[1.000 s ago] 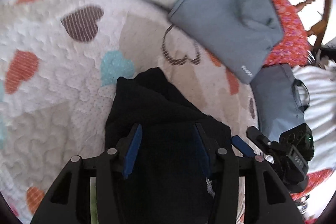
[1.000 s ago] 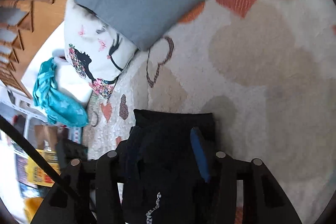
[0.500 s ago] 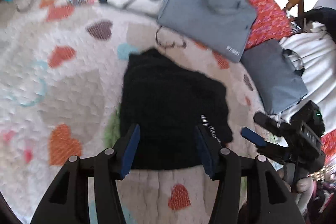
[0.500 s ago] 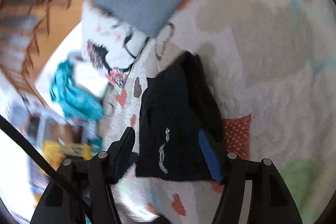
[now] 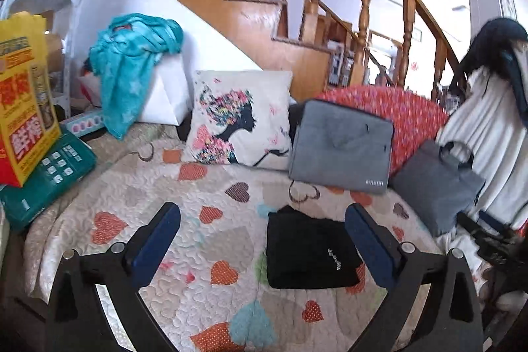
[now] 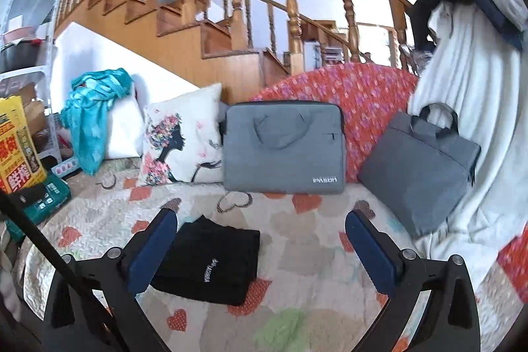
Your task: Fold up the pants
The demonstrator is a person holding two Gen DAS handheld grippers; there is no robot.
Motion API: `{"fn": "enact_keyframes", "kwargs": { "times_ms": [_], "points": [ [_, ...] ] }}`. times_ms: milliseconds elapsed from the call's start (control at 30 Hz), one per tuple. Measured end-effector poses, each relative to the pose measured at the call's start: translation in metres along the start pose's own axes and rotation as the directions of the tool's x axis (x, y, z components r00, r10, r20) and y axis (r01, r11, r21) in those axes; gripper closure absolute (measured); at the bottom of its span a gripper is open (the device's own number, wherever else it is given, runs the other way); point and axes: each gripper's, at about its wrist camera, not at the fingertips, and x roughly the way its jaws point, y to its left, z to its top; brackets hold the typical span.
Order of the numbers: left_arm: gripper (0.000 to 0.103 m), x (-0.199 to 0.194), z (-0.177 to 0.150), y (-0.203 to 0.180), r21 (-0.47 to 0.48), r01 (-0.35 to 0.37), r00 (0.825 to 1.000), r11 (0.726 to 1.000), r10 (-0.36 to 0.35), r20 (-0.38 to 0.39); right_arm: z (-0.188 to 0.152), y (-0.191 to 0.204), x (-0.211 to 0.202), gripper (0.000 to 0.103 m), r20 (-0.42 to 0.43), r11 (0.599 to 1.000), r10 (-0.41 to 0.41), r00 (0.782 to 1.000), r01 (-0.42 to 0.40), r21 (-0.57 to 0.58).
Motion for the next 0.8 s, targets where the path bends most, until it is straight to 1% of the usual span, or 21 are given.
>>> {"fn": "enact_keyframes", "kwargs": {
  "times_ms": [33,67,100,200,267,300,333,400,433,467,500,533,567,600,633,667,700,733,767,800],
  "points": [
    [0.003,-0.004,0.002,0.002,-0.003,0.000,1.000,1.000,0.000,0.001,0.004,-0.001,0.006,0.000,-0.046,1.000,0.012,0.999,-0.011,0.017],
    [0.003,-0.005,0.003,0.002,-0.001,-0.004,1.000,1.000,0.004,0.000,0.006,-0.002,0.006,0.000,-0.053,0.999,0.023,0.998,-0.021,0.030],
    [0.003,-0.006,0.003,0.002,0.004,-0.014,1.000,1.000,0.014,0.003,0.008,-0.002,0.004,0.000,-0.039,0.999,0.023,0.999,-0.021,0.037],
    [0.003,-0.004,0.001,-0.001,0.022,-0.036,0.999,0.999,0.036,0.000,0.016,0.000,-0.010,0.000,0.067,0.999,-0.020,0.998,0.017,0.034],
    [0.003,0.007,-0.003,-0.004,0.034,-0.049,0.999,0.998,0.049,-0.023,0.019,-0.001,-0.006,0.000,0.103,0.998,-0.008,0.995,0.002,0.061],
    [0.003,0.009,-0.005,-0.005,0.038,-0.052,0.998,0.998,0.053,-0.030,0.021,-0.001,0.005,0.000,0.095,0.997,0.010,0.995,-0.017,0.076],
    [0.001,0.015,-0.008,-0.007,0.043,-0.060,0.997,0.997,0.062,-0.045,0.023,-0.002,0.020,0.000,0.060,0.994,0.034,0.998,-0.040,0.097],
    [0.000,0.033,-0.014,-0.009,0.039,-0.044,0.993,0.998,0.048,-0.107,0.020,-0.011,0.058,0.000,-0.043,0.984,0.092,0.995,-0.085,0.158],
    [0.000,0.046,-0.018,-0.009,0.021,-0.019,0.987,1.000,0.022,-0.157,0.016,-0.016,0.074,0.000,-0.085,0.977,0.121,0.989,-0.104,0.185],
    [0.000,0.062,-0.024,-0.006,-0.010,0.010,0.975,1.000,-0.012,-0.220,0.010,-0.020,0.091,0.000,-0.144,0.969,0.152,0.978,-0.118,0.217],
    [0.000,0.076,-0.029,-0.004,-0.039,0.021,0.964,0.999,-0.031,-0.264,0.000,-0.023,0.117,0.004,-0.238,0.957,0.189,0.953,-0.125,0.261],
    [0.000,0.091,-0.035,-0.001,-0.072,0.024,0.951,0.997,-0.045,-0.305,-0.009,-0.026,0.133,0.014,-0.295,0.949,0.215,0.931,-0.128,0.289],
    [0.000,0.109,-0.040,0.002,-0.108,0.027,0.936,0.994,-0.064,-0.347,-0.018,-0.028,0.151,0.022,-0.355,0.938,0.248,0.902,-0.132,0.320],
    [0.000,0.124,-0.045,0.003,-0.133,0.029,0.924,0.991,-0.077,-0.374,-0.029,-0.028,0.169,0.043,-0.409,0.927,0.282,0.868,-0.136,0.350],
    [0.002,0.141,-0.049,0.003,-0.154,0.036,0.913,0.987,-0.095,-0.397,-0.039,-0.028,0.185,0.055,-0.451,0.917,0.308,0.838,-0.136,0.375],
    [0.003,0.162,-0.053,0.001,-0.170,0.046,0.900,0.984,-0.115,-0.421,-0.045,-0.027,0.196,0.058,-0.466,0.910,0.327,0.822,-0.140,0.390],
    [0.006,0.173,-0.056,-0.002,-0.174,0.053,0.893,0.983,-0.124,-0.434,-0.050,-0.025,0.205,0.059,-0.465,0.898,0.356,0.810,-0.160,0.410],
    [0.011,0.189,-0.061,-0.007,-0.176,0.060,0.880,0.983,-0.135,-0.455,-0.055,-0.022,0.214,0.059,-0.454,0.877,0.403,0.795,-0.193,0.441],
    [0.013,0.210,-0.069,-0.014,-0.174,0.073,0.858,0.982,-0.151,-0.491,-0.061,-0.019,0.224,0.059,-0.450,0.852,0.449,0.772,-0.219,0.475],
    [0.018,0.225,-0.077,-0.019,-0.171,0.085,0.838,0.982,-0.164,-0.521,-0.066,-0.017,0.232,0.059,-0.454,0.837,0.475,0.754,-0.228,0.497]
  ]
}}
